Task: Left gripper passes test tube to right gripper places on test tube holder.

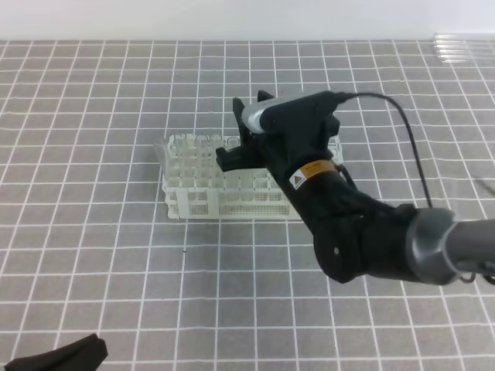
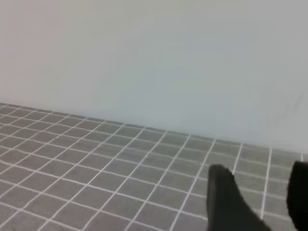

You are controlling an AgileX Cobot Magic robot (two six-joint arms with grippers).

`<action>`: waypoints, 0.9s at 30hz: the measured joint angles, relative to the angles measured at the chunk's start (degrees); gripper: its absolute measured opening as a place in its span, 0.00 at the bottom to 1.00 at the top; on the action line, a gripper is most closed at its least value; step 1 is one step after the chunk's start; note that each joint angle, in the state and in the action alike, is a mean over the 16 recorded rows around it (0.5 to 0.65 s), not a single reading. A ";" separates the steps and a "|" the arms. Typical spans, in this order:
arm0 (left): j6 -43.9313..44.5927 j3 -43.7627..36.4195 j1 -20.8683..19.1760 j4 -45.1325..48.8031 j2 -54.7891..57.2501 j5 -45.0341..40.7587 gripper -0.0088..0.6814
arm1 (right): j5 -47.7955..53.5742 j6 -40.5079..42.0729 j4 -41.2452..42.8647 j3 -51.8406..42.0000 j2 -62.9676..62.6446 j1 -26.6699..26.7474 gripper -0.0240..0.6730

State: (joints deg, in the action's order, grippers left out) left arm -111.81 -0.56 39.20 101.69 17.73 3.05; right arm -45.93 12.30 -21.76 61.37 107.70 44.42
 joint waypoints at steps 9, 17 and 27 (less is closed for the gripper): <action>-0.01 0.16 0.01 -0.65 -0.09 0.12 0.01 | 12.67 5.77 -0.55 -3.72 -15.76 0.00 0.23; 0.01 0.12 0.01 -0.49 -0.05 0.19 0.01 | 31.34 8.72 -0.19 -10.56 -39.56 0.00 0.05; 0.03 -0.04 -0.01 0.16 0.05 0.08 0.01 | 62.65 9.45 0.51 -17.40 -67.08 0.00 0.02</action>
State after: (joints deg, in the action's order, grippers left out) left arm -111.78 -0.60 39.19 101.85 17.78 3.13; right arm 16.71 21.75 -21.26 43.98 40.61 44.42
